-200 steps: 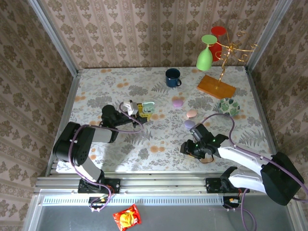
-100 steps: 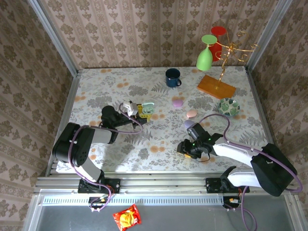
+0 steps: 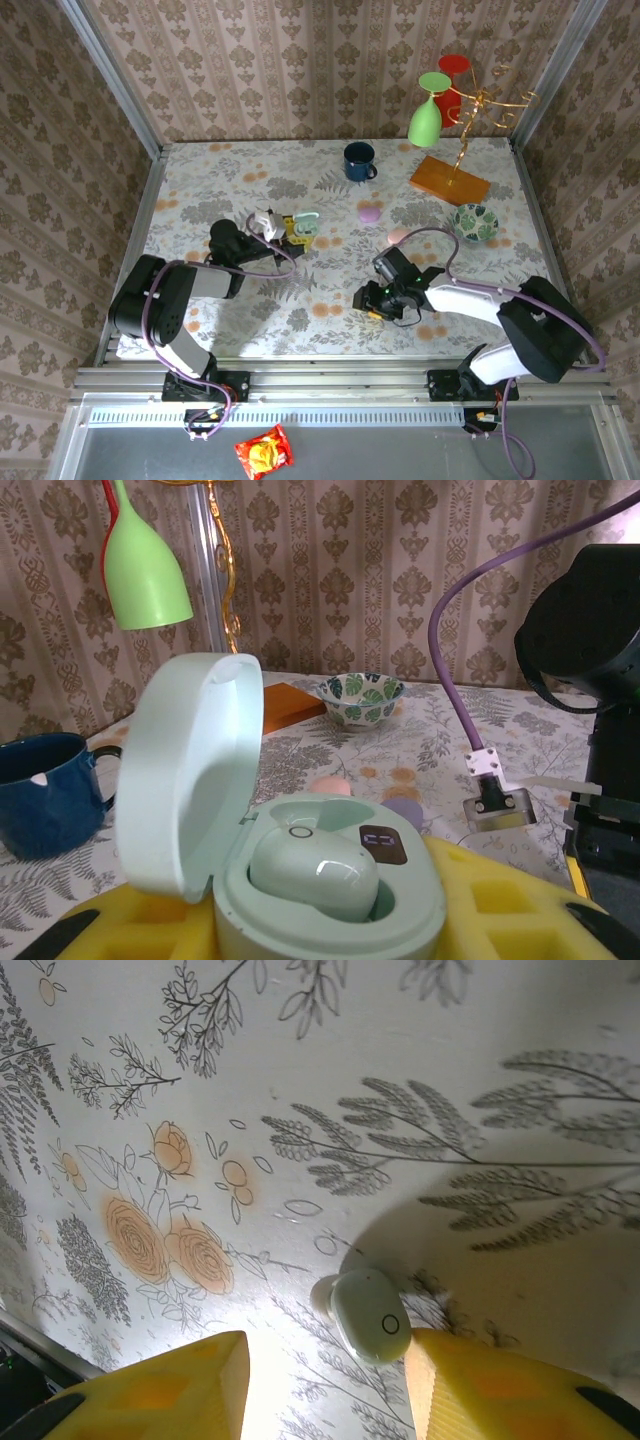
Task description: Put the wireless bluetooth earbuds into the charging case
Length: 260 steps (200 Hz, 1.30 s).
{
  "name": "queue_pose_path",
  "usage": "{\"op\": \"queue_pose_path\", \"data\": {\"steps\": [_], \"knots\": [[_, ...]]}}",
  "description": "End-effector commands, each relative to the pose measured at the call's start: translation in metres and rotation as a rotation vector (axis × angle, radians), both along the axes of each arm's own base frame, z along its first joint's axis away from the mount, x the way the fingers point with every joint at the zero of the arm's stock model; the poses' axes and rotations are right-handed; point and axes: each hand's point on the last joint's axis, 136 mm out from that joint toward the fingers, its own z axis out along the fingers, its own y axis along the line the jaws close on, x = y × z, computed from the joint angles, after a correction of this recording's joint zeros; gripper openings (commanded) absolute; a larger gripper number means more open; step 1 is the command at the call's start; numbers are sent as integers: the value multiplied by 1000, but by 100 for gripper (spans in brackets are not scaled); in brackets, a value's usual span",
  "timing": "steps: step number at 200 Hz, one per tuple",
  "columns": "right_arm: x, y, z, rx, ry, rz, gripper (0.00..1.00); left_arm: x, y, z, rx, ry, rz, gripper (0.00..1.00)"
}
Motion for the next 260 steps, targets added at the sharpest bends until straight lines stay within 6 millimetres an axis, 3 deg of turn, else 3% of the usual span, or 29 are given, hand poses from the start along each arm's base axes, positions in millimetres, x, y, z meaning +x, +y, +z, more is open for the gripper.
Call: {"op": "queue_pose_path", "data": {"steps": [1, 48, 106, 137, 156, 184, 213, 260], "knots": [[4, 13, 3, 28, -7, 43, 46, 2, 6, 7, -15, -29, 35, 39], [21, 11, 3, -25, -60, 13, 45, 15, 13, 11, -31, -4, 107, 39], [43, 35, 6, 7, -74, 48, 45, 18, 15, 9, -35, 20, 116, 39], [52, 48, 12, 19, -80, 93, 45, 32, 27, 9, -58, 70, 193, 38], [57, 46, 20, -21, -106, 118, 45, 40, 36, 7, -66, 92, 246, 37], [52, 32, 31, -216, -189, 251, 47, 51, 52, 5, -75, 115, 312, 36], [39, 16, 37, -551, -295, 455, 49, 58, 61, 2, -76, 121, 357, 36], [23, 26, 40, -994, -425, 770, 51, 58, 69, 4, -71, 91, 387, 36]]}}
